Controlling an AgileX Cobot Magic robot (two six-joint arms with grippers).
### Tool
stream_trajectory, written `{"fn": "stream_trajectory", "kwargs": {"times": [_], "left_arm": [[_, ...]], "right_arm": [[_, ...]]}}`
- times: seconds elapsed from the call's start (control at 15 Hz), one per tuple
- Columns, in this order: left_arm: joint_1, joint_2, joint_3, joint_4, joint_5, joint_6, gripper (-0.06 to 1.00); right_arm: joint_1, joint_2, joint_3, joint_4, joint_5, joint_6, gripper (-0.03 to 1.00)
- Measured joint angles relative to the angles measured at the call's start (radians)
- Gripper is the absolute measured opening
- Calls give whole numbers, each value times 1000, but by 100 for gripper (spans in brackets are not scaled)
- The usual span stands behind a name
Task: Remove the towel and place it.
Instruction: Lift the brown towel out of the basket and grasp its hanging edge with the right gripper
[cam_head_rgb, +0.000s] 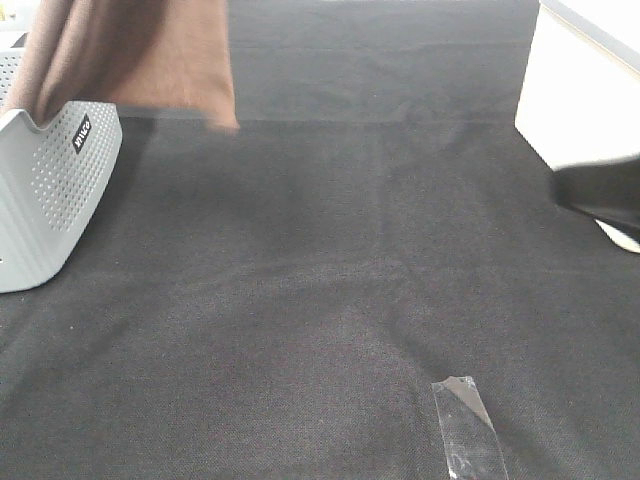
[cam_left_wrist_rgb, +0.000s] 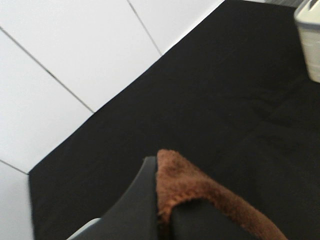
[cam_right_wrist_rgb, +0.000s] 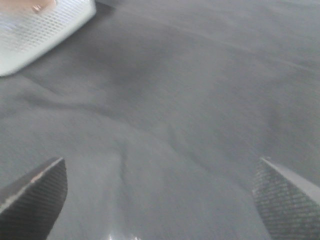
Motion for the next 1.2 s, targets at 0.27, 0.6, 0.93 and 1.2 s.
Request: {"fn": "stream_trajectory", "kwargs": {"times": [0.27, 0.6, 0.93, 1.2], "left_arm": [[-29, 60, 0, -18, -59, -60, 0], [-43, 102, 0, -87, -124, -85, 0], [-79, 144, 0, -130, -230, -86, 0], [-79, 153, 0, -147, -286, -86, 0]], "right_arm": [[0, 181, 0, 389, -8, -354, 96], [0, 384, -22, 768, 49, -662, 96], [199, 554, -178, 827, -109, -693, 96], [391, 577, -275, 859, -421, -586, 96]]}}
